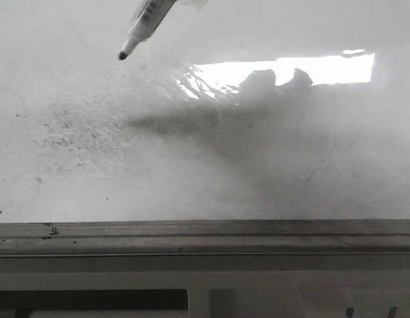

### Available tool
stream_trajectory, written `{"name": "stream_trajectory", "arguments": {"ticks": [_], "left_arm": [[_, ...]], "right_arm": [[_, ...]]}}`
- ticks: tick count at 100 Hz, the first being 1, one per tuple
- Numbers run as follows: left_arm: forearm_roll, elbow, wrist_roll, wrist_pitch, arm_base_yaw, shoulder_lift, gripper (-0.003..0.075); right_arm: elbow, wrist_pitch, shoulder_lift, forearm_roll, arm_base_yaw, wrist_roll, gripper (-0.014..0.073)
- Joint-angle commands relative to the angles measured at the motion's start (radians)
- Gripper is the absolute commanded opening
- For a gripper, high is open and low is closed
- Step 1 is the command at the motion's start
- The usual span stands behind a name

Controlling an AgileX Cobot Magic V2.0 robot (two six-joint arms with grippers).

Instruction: Write number 8 on whiteboard

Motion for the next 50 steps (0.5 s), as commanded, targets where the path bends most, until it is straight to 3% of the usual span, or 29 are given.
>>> {"name": "stream_trajectory", "arguments": {"ticks": [1,17,30,50], "left_arm": [[-0.035,-0.035,-0.011,-0.065,0.081,-0.009,0.0367],[-0.126,-0.035,-0.011,-0.065,0.170,-0.009,0.0367],[-0.128,-0.035,-0.011,-0.068,0.174,-0.009,0.0367],[-0.128,-0.035,-0.011,-0.068,0.172,-0.009,0.0367]], "right_arm": [[-0.064,-0.029,-0.019,0.011,-0.037,0.010,-0.0062],[-0.101,-0.034,-0.001,0.011,-0.111,0.018,-0.0062],[-0.101,-0.044,0.056,0.011,-0.174,0.044,-0.0062],[-0.101,0.041,0.139,0.019,-0.172,0.044,-0.0062]]}}
